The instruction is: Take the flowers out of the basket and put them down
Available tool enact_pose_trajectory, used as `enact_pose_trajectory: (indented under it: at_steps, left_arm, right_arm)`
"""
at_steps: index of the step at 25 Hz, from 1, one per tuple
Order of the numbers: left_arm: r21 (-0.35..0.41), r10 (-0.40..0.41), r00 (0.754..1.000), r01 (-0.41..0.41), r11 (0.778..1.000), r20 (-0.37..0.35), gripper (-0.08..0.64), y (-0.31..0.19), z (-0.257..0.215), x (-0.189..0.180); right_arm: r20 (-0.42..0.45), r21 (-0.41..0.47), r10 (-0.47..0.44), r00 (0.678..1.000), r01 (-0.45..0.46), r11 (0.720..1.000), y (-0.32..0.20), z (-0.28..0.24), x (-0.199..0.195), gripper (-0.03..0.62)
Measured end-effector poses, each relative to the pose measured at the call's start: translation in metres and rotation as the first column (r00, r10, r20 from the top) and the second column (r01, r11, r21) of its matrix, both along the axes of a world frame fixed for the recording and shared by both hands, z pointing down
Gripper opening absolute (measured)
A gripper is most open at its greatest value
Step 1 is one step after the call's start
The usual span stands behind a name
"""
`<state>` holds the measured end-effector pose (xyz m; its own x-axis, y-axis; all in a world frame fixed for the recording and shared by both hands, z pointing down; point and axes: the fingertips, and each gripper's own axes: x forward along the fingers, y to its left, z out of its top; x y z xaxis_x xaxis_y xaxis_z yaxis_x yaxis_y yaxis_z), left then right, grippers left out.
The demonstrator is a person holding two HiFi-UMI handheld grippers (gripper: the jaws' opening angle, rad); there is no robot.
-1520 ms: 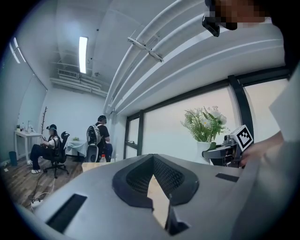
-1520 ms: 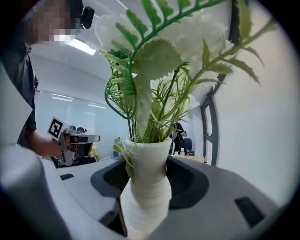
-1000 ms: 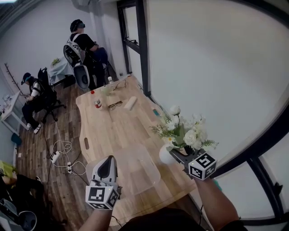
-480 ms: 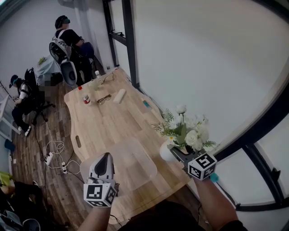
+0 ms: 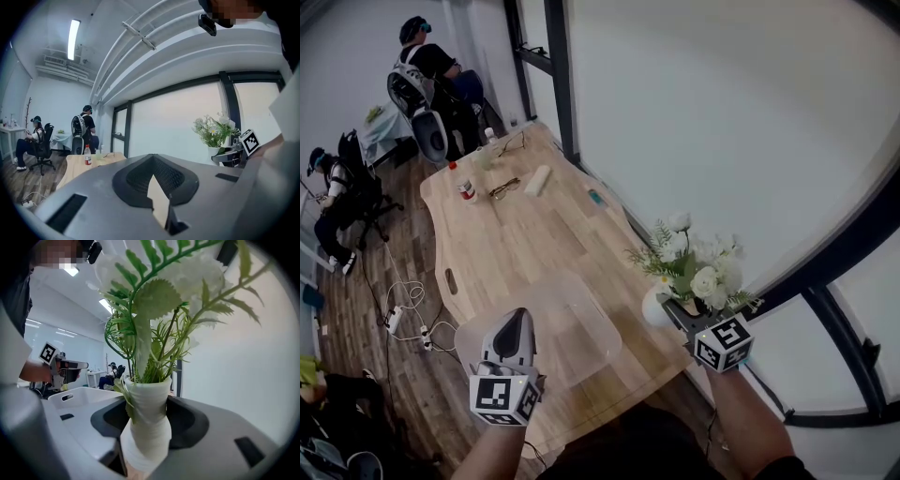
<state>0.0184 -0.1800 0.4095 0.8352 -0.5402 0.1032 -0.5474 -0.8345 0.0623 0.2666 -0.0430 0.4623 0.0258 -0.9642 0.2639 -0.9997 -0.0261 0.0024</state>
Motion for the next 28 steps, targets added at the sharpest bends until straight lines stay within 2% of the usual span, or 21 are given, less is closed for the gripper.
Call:
enact_pose_trajectory:
  at_steps: [16,28]
  left_arm:
    - [-0.021,-0.010,0.998,0.011,1.000,0.065,0.005,-0.004,0.024,0.022]
    - [-0.043,-0.057,0.993,0.062,0.997,0.106,0.005,-0.011,0.038,0.019]
  right_arm:
    - [0.013,-0.016,0.029,0.999,-0.029,0.999,-0.001,0.054,0.025,0.251]
    - [0.016,-0.054,0.021,1.000,-0.020,0.998,-0.010,0.100,0.027,0.251]
